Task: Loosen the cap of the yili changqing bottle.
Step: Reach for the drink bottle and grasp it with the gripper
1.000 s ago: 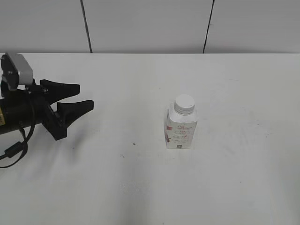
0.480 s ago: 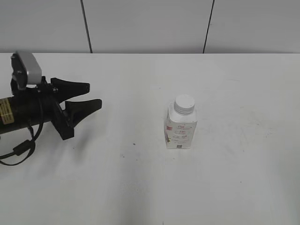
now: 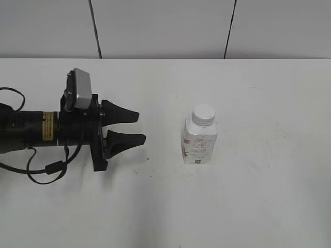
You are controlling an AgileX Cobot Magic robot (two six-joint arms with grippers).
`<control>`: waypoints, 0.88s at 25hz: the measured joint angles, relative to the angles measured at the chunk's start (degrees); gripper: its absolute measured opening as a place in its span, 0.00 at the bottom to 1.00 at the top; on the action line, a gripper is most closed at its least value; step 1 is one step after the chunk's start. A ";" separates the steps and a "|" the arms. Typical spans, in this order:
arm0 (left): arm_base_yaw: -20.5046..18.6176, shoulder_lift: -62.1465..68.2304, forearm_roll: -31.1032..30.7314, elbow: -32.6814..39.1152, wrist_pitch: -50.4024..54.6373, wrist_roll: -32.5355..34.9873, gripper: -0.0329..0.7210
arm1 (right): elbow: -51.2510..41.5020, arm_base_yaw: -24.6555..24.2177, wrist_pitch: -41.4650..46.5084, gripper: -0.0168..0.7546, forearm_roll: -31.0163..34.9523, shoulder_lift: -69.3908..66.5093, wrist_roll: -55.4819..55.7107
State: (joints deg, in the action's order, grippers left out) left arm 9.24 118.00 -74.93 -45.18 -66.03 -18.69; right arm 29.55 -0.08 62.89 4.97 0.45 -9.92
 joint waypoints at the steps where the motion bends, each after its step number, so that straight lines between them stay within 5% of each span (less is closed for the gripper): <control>1: 0.63 0.69 -0.05 -0.68 0.06 -0.17 0.59 | 0.00 0.00 0.00 0.77 0.00 0.00 0.00; 9: 4.72 5.38 1.08 -5.72 0.63 -2.70 0.79 | 0.00 0.00 0.00 0.77 0.05 0.00 0.00; 22: 11.17 8.84 1.43 -14.82 4.58 -7.03 0.81 | 0.00 0.00 0.00 0.77 0.05 0.00 0.05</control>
State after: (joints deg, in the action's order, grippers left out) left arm 20.41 126.84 -73.50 -60.00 -61.46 -25.72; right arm 29.55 -0.08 62.89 5.02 0.45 -9.87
